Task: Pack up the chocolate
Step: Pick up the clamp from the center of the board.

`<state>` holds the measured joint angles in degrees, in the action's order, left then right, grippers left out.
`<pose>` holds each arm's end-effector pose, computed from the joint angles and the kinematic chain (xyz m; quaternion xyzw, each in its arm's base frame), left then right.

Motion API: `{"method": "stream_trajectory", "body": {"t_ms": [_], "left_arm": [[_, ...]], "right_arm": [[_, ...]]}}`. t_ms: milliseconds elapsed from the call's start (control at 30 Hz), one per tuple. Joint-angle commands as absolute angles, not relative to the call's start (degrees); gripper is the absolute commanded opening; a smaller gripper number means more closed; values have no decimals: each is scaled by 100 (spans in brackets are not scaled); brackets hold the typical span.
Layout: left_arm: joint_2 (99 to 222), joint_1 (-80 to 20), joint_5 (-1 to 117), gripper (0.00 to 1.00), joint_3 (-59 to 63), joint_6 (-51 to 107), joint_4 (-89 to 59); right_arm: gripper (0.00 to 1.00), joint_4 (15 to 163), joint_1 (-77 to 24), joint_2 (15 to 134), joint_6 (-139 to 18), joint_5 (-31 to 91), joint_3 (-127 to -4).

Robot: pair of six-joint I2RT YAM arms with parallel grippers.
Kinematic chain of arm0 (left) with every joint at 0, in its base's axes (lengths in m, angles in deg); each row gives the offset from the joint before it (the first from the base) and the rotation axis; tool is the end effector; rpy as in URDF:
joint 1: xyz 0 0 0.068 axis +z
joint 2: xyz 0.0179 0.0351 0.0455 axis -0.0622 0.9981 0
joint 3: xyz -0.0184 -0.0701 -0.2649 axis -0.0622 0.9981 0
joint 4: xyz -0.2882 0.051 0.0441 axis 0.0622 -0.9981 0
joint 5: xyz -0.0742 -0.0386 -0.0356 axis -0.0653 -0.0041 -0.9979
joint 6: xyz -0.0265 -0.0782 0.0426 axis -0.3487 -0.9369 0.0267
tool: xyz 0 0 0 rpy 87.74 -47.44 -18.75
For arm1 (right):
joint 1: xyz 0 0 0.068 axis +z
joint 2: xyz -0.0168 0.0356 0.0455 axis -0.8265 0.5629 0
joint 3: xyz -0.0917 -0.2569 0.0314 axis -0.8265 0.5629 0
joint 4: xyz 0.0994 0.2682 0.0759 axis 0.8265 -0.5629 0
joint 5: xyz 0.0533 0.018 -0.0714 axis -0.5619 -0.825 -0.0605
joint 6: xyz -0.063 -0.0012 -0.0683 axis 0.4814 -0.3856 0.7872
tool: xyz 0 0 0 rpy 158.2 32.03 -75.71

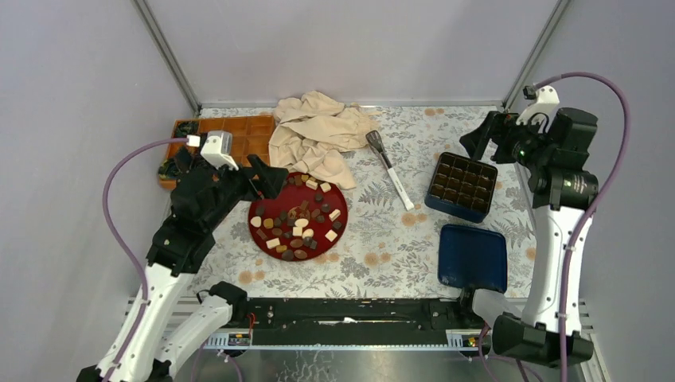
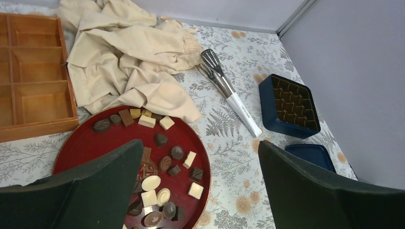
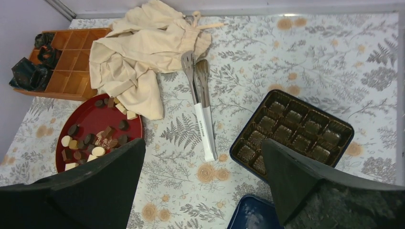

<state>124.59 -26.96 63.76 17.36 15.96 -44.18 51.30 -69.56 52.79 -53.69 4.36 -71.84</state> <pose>0.2018 -0.0908 0.3962 0.0141 0.7652 -0.2678 0.5853 0.2645 -0.0174 0.4650 -0.0801 0.7808 0.1602 0.5985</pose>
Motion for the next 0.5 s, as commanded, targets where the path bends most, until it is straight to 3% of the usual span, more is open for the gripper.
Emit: {"method": "stream_trajectory", "body": {"t_ms": [0,100,267,467], "left_arm": [[12792,-2075,5471,99,1805,1276,-3768],[13048,-1654,4921,99,1880,1093,-3385],[13402,-1163,4253,99,2135,871,-2656],[13713,-866,4142,99,2396,1356,-2564]], "right_arm": [[99,5334,-6699,5572,-5673,996,-7367],[99,5548,-6546,5709,-5570,997,-7194],[99,5880,-6339,5692,-4851,-187,-6814],[99,6668,-6149,6037,-4732,-1037,-6339]]}}
